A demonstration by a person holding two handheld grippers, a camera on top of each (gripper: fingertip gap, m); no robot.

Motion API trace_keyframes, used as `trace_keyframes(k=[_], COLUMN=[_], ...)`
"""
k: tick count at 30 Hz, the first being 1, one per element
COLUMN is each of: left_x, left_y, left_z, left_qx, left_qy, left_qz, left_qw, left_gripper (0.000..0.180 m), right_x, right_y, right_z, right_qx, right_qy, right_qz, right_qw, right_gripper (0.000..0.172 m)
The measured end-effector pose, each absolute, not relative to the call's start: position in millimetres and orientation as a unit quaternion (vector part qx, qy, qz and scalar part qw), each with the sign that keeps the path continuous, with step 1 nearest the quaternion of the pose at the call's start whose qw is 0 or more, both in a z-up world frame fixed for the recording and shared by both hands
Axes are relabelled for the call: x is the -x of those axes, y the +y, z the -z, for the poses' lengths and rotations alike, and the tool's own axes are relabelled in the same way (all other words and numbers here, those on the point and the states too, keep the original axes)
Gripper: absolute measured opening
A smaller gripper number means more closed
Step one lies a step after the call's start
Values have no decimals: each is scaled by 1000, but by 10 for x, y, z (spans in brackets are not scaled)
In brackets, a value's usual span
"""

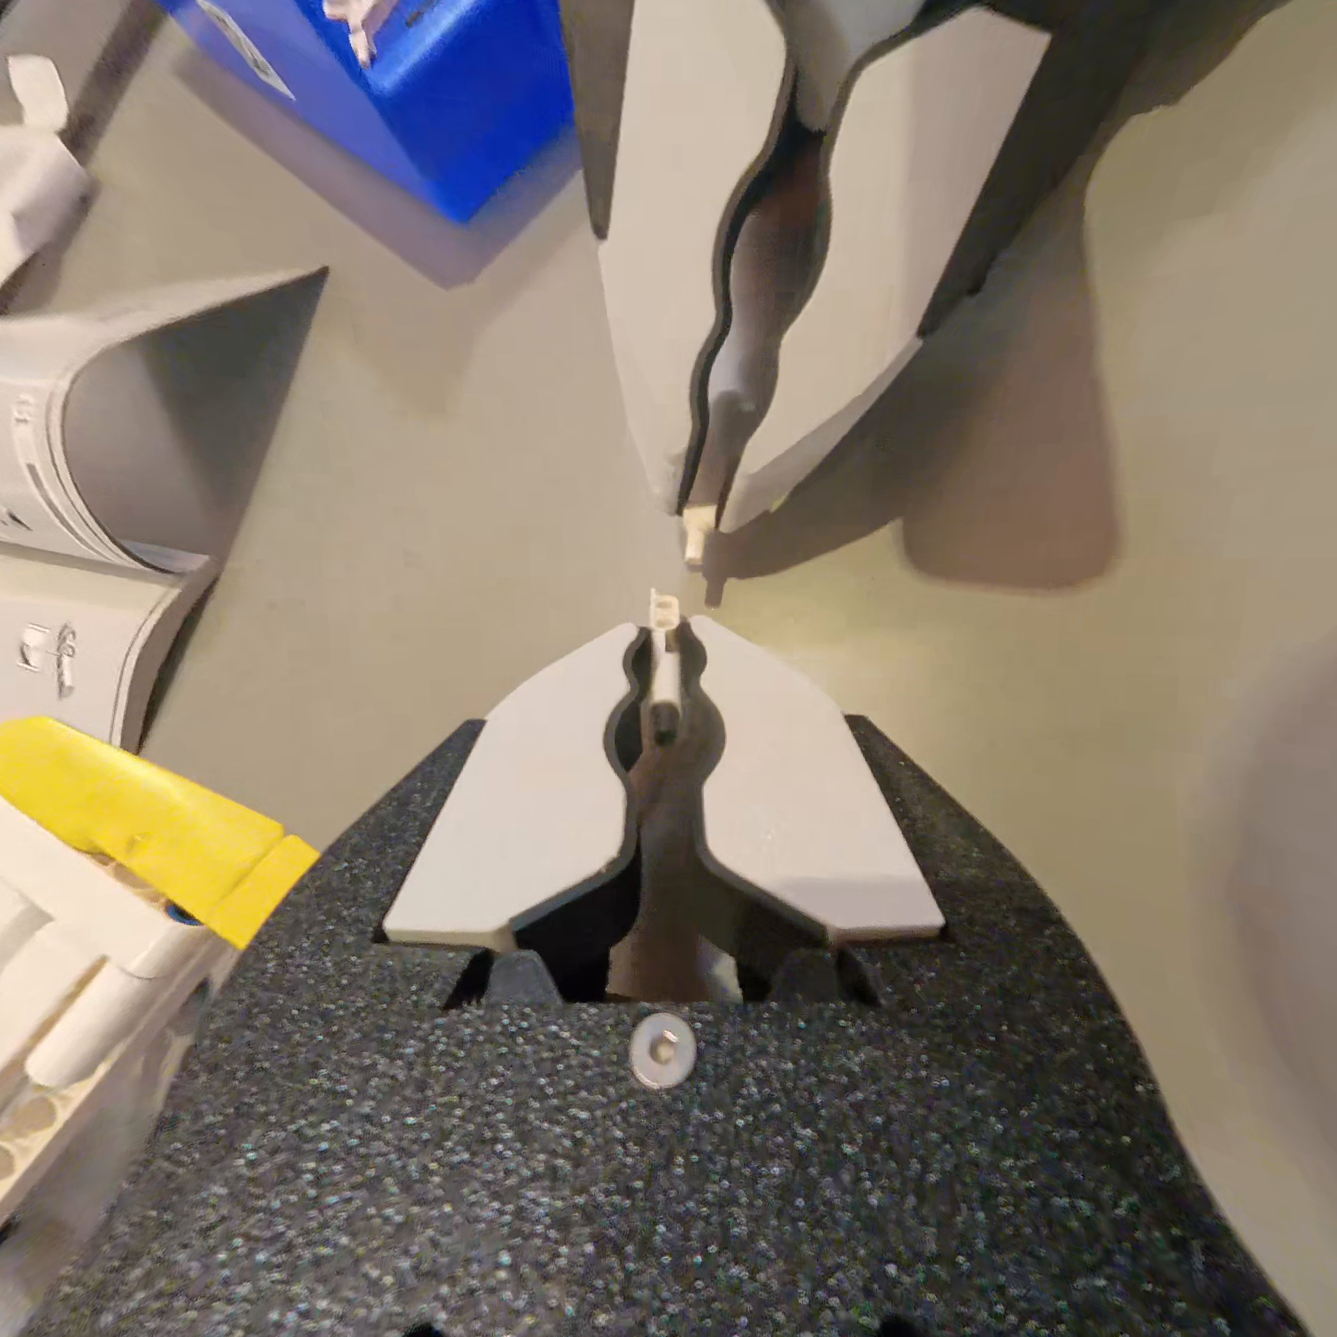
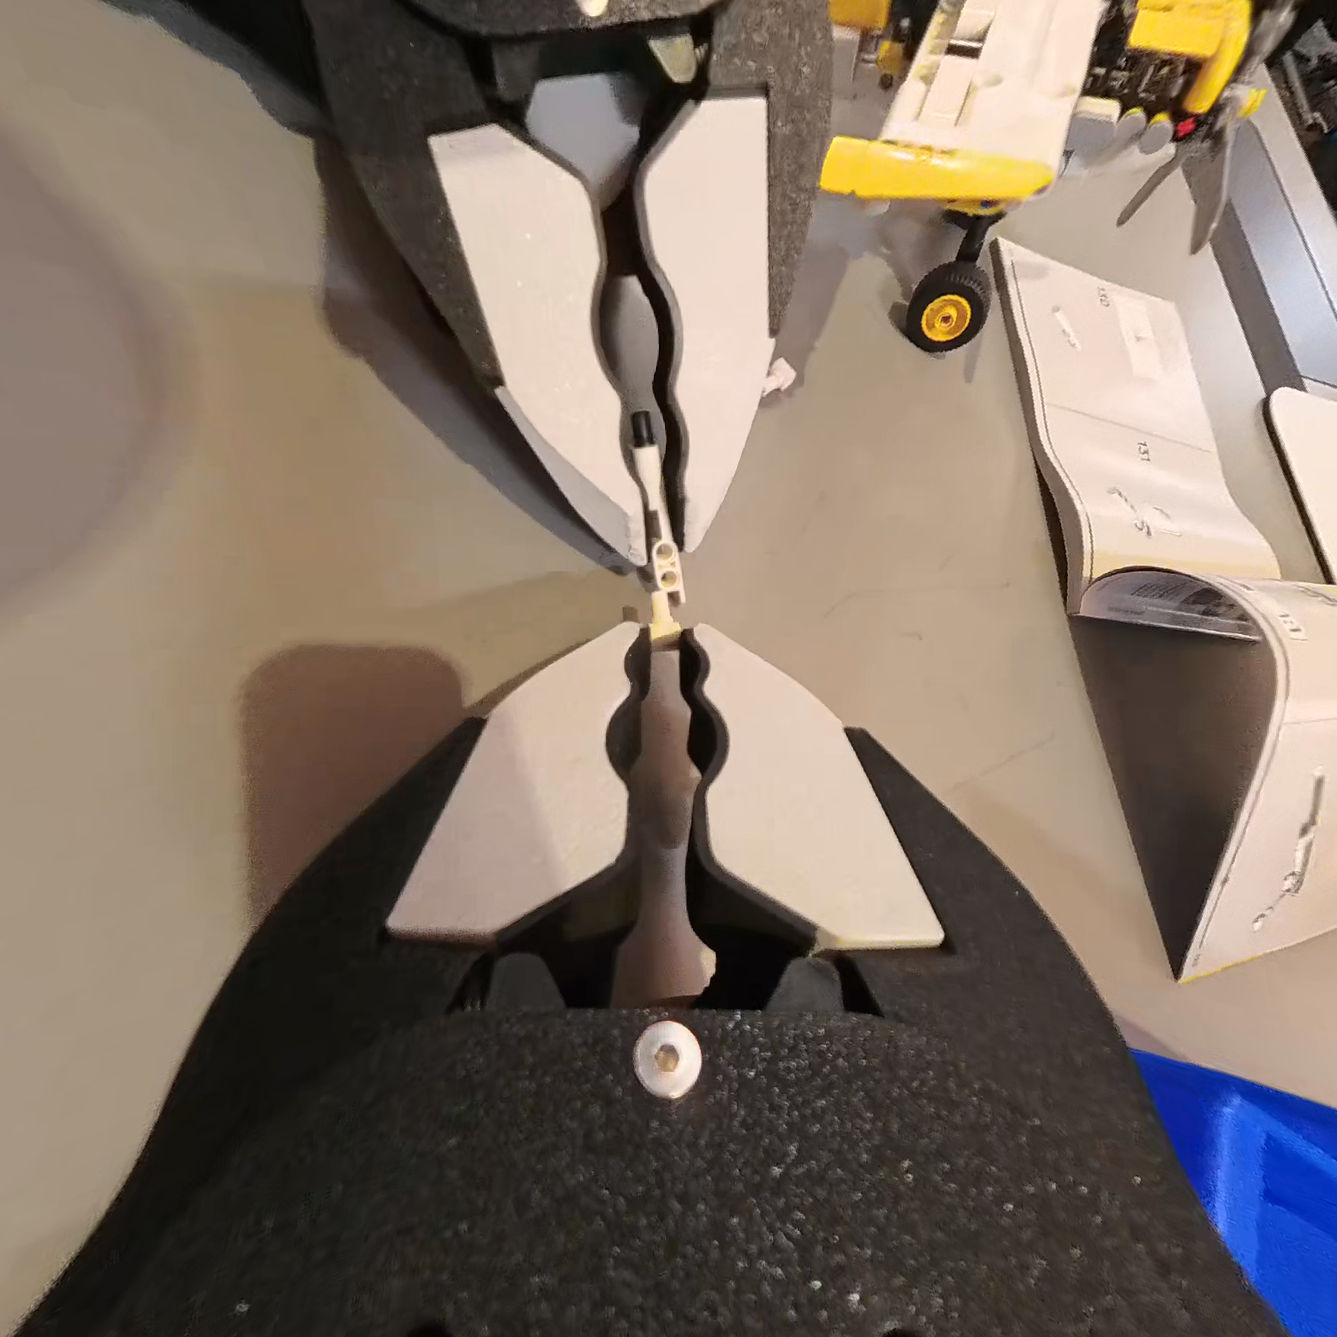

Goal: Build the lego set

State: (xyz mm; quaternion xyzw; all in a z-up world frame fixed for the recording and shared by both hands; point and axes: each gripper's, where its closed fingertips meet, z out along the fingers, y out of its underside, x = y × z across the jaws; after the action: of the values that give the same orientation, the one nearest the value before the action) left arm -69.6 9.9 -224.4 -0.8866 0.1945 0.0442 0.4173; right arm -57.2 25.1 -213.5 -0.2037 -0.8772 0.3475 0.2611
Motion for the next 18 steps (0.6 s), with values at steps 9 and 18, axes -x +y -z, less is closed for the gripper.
trace_keyframes(k=[9, 18], left_x=[640, 534], left_y=[47, -5], left_z=[2243, 2241], left_qx=[898, 901], left_qy=[179, 157], left_qz=[15, 104], left_qw=[403, 391], left_gripper=[7, 7], right_x=[623, 580], right_y=[207, 136], right_z=[2144, 2187], right_qx=[168, 54], right_qy=[-881, -899], right_qz=[-332, -254], right_qw=[291, 352], right_gripper=[7, 7])
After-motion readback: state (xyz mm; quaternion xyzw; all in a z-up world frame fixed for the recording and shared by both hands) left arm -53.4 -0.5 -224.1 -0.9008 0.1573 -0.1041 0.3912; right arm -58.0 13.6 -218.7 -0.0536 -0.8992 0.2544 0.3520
